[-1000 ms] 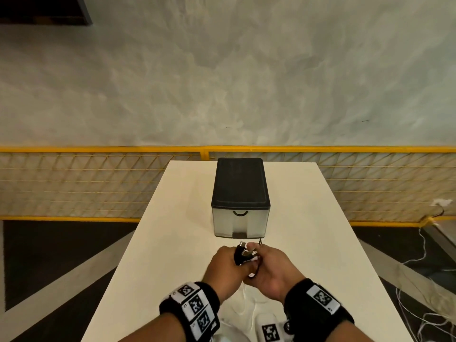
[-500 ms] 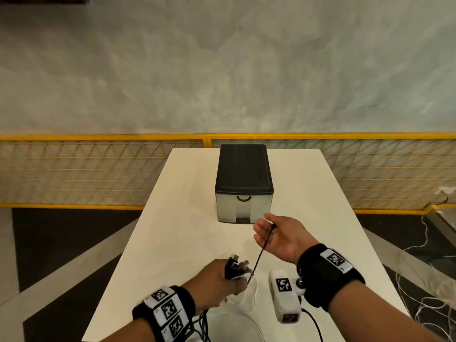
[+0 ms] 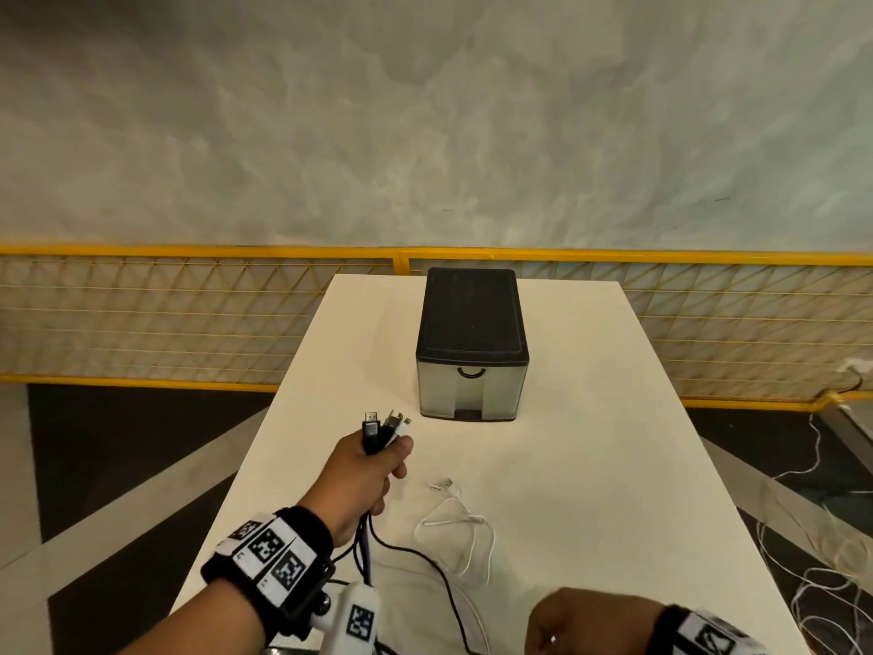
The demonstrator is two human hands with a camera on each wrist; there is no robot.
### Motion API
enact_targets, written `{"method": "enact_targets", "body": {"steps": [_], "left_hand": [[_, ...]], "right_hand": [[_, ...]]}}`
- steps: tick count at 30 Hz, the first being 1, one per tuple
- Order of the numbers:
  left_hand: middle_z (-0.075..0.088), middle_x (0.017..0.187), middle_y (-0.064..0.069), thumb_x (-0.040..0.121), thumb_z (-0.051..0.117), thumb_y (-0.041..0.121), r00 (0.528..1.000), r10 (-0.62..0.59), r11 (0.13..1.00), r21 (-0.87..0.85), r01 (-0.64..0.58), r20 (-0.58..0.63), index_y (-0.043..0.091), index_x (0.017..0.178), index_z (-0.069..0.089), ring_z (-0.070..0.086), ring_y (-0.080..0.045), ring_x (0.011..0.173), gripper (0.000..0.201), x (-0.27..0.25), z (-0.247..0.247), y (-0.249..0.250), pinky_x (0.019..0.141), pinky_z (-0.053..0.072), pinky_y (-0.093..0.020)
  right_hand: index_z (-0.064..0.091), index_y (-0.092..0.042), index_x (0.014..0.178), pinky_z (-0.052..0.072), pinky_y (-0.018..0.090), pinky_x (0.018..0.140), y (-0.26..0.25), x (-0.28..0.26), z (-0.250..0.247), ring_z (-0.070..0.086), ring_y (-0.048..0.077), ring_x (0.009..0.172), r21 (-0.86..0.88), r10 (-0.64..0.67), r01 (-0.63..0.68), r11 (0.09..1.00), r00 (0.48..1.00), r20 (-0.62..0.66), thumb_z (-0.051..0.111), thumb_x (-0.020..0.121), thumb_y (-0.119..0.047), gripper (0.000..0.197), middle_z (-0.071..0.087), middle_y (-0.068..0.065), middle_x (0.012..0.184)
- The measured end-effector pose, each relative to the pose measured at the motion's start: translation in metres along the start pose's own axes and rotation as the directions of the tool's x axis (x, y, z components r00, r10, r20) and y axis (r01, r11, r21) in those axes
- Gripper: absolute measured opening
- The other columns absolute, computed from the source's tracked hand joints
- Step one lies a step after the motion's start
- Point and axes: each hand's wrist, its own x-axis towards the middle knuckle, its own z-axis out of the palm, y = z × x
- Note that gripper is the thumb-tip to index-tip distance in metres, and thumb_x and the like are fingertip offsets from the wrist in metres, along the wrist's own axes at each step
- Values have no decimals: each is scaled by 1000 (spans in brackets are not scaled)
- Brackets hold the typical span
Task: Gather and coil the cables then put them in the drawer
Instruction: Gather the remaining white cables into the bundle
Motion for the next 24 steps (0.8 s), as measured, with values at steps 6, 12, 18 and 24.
{"method": "enact_targets", "body": {"steps": [6, 12, 18, 24], "left_hand": [[49, 52, -1, 92, 64, 19, 997, 11, 1000, 15, -12, 77, 6, 79, 59, 29, -13, 42, 19, -4, 16, -2, 41, 25, -22], [57, 54, -4, 98, 53, 26, 995, 2, 999, 52, -8, 99, 1, 94, 69, 39, -15, 39, 29, 0, 26, 1, 44, 32, -25], [63, 62, -7, 97, 53, 33, 989, -14, 998, 60, 6, 147, 4, 86, 70, 53, -18, 49, 35, 0, 26, -2, 49, 42, -28], [67, 66, -4, 96, 54, 40, 988, -32, 998, 54, 24, 149, 4, 81, 71, 53, -17, 48, 43, 3, 17, -4, 49, 44, -27]], "right_hand": [[68, -35, 76, 50, 37, 98, -8, 46, -14, 62, 5, 86, 325, -24, 85, 942, 982, -190, 58, 79, -35, 10, 70, -11, 91], [54, -20, 80, 44, 29, 72, -23, 100, -46, 64, 29, 96, 207, 225, -117, 971, 735, -640, 43, 92, -43, 29, 70, 8, 102], [63, -20, 99, 51, 34, 82, -27, 154, -55, 63, 29, 103, 118, 243, -213, 970, 789, -564, 49, 81, -45, 34, 68, 6, 112], [60, -23, 105, 52, 37, 86, -26, 185, -40, 62, 28, 105, 40, 283, -306, 951, 813, -509, 48, 80, -37, 32, 64, 4, 113]]}}
